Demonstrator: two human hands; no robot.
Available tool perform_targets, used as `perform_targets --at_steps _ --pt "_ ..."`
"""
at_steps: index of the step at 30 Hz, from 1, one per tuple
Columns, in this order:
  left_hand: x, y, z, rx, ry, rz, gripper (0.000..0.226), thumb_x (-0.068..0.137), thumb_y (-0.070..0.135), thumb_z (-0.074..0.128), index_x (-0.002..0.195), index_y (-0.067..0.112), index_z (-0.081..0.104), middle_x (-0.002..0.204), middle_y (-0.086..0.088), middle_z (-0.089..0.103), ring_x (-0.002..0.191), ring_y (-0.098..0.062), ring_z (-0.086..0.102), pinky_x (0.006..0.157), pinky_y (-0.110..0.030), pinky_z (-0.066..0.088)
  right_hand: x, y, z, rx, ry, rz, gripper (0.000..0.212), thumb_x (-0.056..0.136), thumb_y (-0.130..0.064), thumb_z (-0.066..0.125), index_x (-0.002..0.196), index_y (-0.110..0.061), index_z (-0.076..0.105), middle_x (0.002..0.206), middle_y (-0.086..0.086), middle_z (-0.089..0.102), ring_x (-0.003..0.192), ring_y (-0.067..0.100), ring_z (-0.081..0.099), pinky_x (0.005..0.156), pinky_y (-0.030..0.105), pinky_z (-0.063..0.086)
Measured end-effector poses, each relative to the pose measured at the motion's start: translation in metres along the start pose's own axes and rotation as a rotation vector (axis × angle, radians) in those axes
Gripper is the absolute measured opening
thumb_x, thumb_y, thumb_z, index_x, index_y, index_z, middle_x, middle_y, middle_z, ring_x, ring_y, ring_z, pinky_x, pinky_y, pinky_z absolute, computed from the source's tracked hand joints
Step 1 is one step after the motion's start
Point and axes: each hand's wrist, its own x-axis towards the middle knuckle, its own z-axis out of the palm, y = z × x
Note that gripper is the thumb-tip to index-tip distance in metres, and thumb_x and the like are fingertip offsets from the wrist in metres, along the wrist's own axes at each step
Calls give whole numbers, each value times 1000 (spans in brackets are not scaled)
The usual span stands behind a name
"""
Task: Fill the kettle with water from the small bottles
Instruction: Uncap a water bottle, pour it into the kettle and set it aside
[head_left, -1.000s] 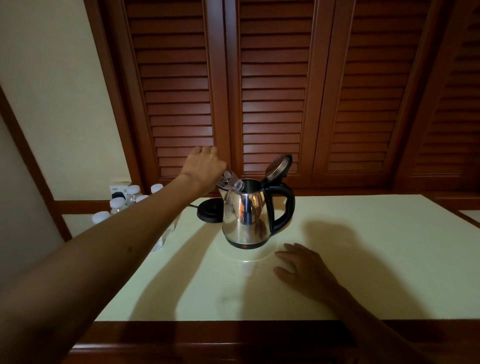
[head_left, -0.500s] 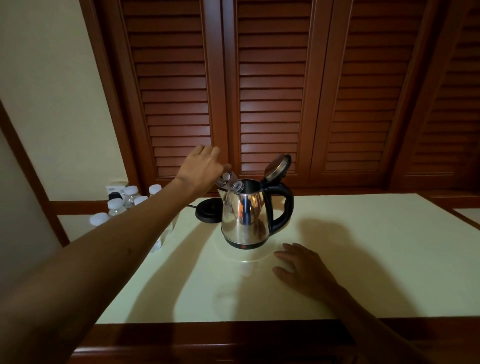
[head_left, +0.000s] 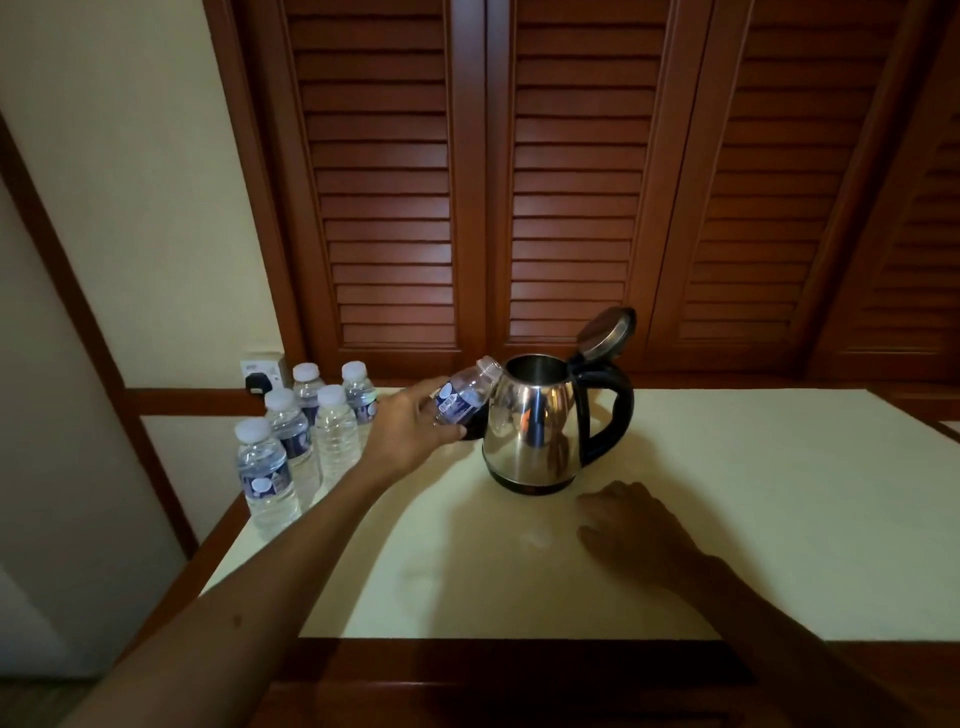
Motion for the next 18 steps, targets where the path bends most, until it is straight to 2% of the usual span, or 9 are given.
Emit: perform_targets --at_steps 1,2,6,8,12,15,17,18 --pt "-9 -6 5 -101 -11 -33 59 69 1 85 120 22 63 93 12 67 76 17 60 70 -3 43 1 -6 1 70 17 8 44 93 -52 37 131 -32 49 122 -1 52 111 18 49 88 31 42" --pt "-17 -13 10 -165 -23 -66 59 69 1 86 119 23 63 93 14 67 76 17 60 69 -3 42 1 -14 0 164 27 17 44 95 -50 41 134 -31 48 119 -1 53 108 16 50 88 29 41" --pt "-41 -49 27 -314 -128 -130 56 73 8 85 123 22 65 102 6 75 91 -8 70 77 -18 51 0 -40 -8 388 -18 -83 44 92 -49 55 132 -31 51 102 -7 55 85 8 53 72 18 40" --pt "-46 -58 30 -334 -165 -104 54 79 12 82 128 21 62 104 4 74 92 -10 70 77 -21 54 3 -47 -10 398 -67 -136 48 90 -49 59 133 -30 50 107 -9 51 86 4 51 70 13 38" --pt "-49 -65 32 -368 -211 -123 57 81 25 79 132 31 55 114 10 71 105 -10 66 88 -25 53 11 -49 -7 274 -93 -159 34 90 -35 62 121 -21 62 115 1 55 103 16 54 84 25 42" --pt "-53 -67 35 -409 -204 -159 56 81 25 80 128 39 54 110 18 69 102 -1 64 83 -17 50 17 -62 -25 320 -52 -212 20 92 -26 61 105 -13 66 103 3 60 88 14 55 78 28 44" --pt "-54 -67 35 -449 -193 -158 57 80 21 80 128 38 56 110 16 70 100 2 66 79 -13 50 26 -75 -51 439 80 -285 14 93 -20 59 91 -8 66 87 9 63 77 17 59 71 32 48" --pt "-54 -68 35 -468 -193 -157 57 80 18 81 130 35 58 110 14 71 99 1 66 78 -12 51 32 -83 -65 463 158 -294 14 93 -20 59 95 -8 68 87 9 64 79 16 61 72 30 49"
